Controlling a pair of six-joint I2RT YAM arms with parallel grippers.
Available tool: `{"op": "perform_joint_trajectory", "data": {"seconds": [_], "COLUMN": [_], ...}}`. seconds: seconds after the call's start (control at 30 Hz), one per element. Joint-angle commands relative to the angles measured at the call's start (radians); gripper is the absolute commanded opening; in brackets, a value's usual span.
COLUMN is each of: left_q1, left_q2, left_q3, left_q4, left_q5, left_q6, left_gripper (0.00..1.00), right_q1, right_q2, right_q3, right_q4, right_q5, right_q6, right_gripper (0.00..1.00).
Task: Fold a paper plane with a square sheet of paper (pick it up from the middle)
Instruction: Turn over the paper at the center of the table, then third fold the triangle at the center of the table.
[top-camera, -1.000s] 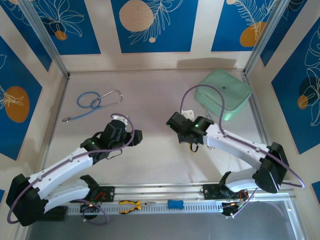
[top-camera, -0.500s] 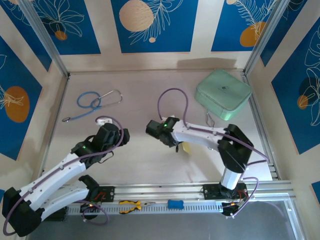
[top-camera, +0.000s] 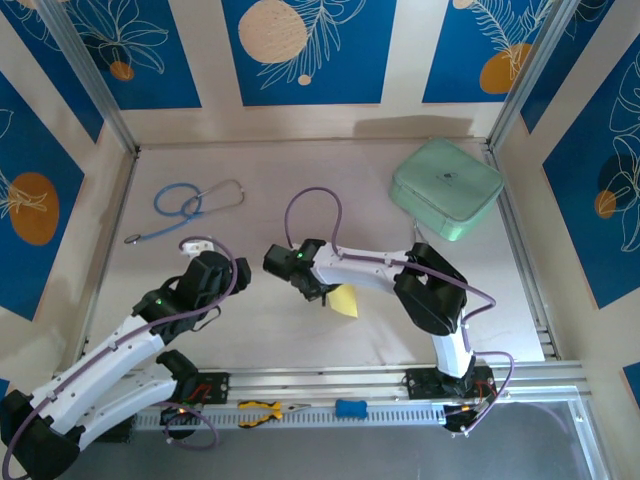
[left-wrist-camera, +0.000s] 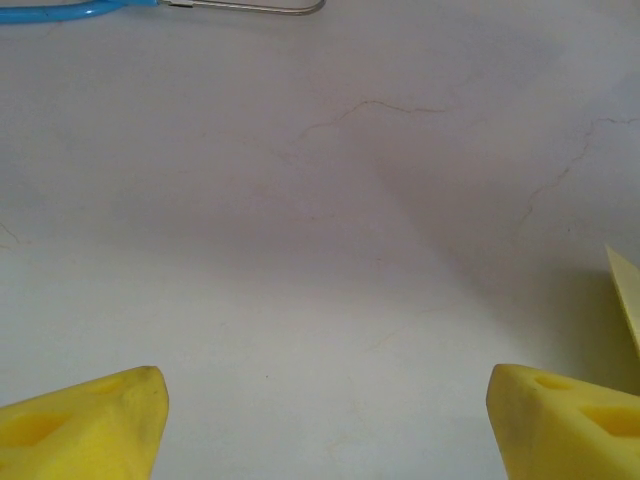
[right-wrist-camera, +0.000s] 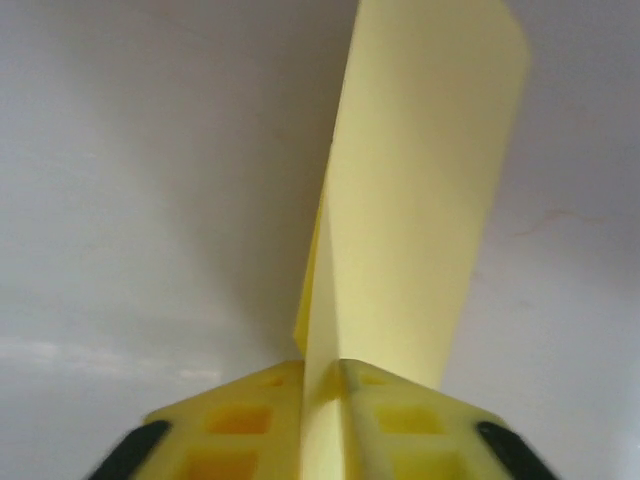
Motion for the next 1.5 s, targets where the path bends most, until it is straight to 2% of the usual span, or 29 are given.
{"op": "perform_joint_trajectory", "data": {"seconds": [0.0,0.13,0.2,0.3,0.4,0.47,0.63,0.9,1.47], "left_q1": [0.014,0.015,0.016,0.017,0.019,0.022,0.031,0.032,0.032], "left_q2": [-0.005,0.015,0.027,0.045,0.067,0.087,0.154,0.286,0.393], "left_q3": [-0.016,-0.043,-0.058,-0.085,-0.092,-0.093,-0.105,-0.056,-0.058], "left_q4": [0.001,0.129,0.206,0.311,0.338,0.349,0.453,0.495,0.559], "left_q5": [0.013,0.145,0.22,0.314,0.338,0.359,0.487,0.599,0.698], "left_q6": [-0.004,0.055,0.071,0.089,0.064,0.033,0.018,0.009,-0.004], "left_gripper": [0.85,0.89,0.99,1.0,1.0,1.0,1.0,1.0,0.99], "right_q1": [-0.036,-0.101,-0.14,-0.216,-0.304,-0.371,-0.477,-0.521,-0.527], "right_q2": [-0.076,-0.222,-0.298,-0.406,-0.506,-0.559,-0.637,-0.632,-0.53], "right_q3": [-0.034,-0.193,-0.283,-0.438,-0.594,-0.692,-0.855,-0.897,-0.908], "right_q4": [0.158,0.385,0.48,0.601,0.705,0.767,0.902,0.922,1.017], "right_q5": [-0.203,-0.408,-0.488,-0.582,-0.646,-0.686,-0.788,-0.825,-0.89], "right_q6": [-0.023,-0.008,0.005,0.041,0.088,0.125,0.158,0.141,0.151], "right_gripper": [0.28,0.43,0.45,0.45,0.41,0.34,0.23,0.16,0.11]}}
